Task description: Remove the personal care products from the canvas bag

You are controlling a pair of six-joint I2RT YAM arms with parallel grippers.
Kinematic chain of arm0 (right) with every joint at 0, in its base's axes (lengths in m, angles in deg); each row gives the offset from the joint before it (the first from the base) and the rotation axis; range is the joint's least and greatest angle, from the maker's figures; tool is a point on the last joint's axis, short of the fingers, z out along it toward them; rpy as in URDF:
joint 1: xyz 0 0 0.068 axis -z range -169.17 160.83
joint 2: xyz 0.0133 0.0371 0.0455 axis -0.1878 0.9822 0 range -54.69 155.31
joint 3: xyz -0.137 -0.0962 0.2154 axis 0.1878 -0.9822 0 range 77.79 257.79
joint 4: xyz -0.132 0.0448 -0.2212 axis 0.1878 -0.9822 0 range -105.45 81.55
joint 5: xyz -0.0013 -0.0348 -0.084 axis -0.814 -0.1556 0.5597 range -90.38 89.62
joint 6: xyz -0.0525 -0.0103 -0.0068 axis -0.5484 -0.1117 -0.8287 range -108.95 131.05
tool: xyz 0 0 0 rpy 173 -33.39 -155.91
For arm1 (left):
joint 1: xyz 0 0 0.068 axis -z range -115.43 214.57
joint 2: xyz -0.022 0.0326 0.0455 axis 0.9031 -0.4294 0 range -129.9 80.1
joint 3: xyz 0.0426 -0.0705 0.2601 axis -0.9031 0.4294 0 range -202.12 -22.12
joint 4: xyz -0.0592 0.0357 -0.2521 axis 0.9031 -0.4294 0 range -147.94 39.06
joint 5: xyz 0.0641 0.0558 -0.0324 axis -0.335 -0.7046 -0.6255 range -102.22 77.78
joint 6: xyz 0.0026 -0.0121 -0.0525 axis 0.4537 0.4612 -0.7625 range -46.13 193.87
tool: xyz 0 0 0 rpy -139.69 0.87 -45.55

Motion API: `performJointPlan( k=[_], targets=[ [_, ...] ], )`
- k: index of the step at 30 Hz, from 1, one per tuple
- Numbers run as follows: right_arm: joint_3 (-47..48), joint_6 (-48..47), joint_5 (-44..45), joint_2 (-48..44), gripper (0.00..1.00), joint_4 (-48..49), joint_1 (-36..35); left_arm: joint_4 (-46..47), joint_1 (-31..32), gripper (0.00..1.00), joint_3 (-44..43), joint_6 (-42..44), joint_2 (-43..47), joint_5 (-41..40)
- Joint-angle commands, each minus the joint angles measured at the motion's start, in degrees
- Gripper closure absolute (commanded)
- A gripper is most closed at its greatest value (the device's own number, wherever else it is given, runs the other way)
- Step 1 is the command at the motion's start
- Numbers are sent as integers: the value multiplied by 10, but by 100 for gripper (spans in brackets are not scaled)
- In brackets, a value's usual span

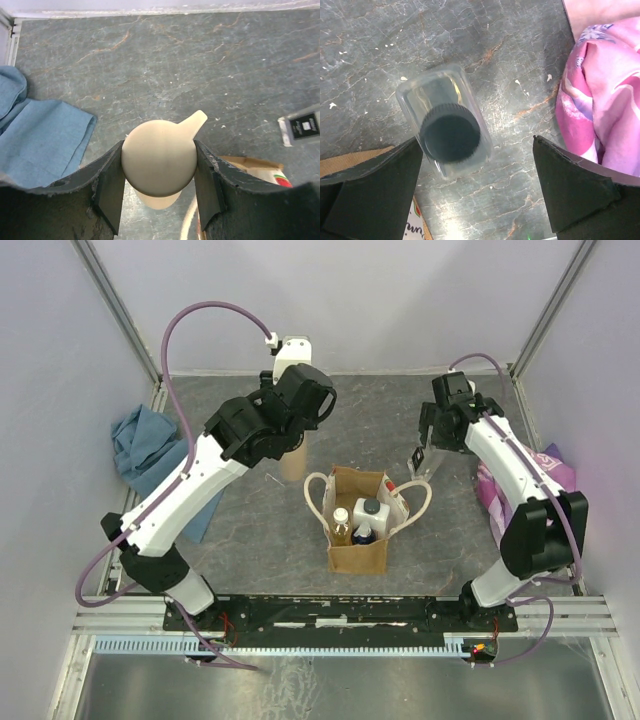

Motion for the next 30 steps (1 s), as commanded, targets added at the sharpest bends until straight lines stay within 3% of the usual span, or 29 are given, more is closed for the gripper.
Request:
performJointPlan(
  k=[1,8,17,19,24,30],
  targets=[
    [23,3,7,-81,0,-8,4,115,-34,62,59,8,56,-40],
    [36,-13,-49,-156,0,-13,4,223,-76,62,221,11,110,-43],
    [32,-27,-277,-207,0,-16,-13,377,-121,62,393,28,146,-36],
    [33,-29,-301,-210,0,-27,-43,407,-133,62,422,28,147,-32],
    [25,-30,-259,-206,0,-63,-164,430,-153,62,455,8,132,-23],
    [-35,-37,-250,-212,0,-61,-244,434,-154,62,465,0,120,-19]
  ],
)
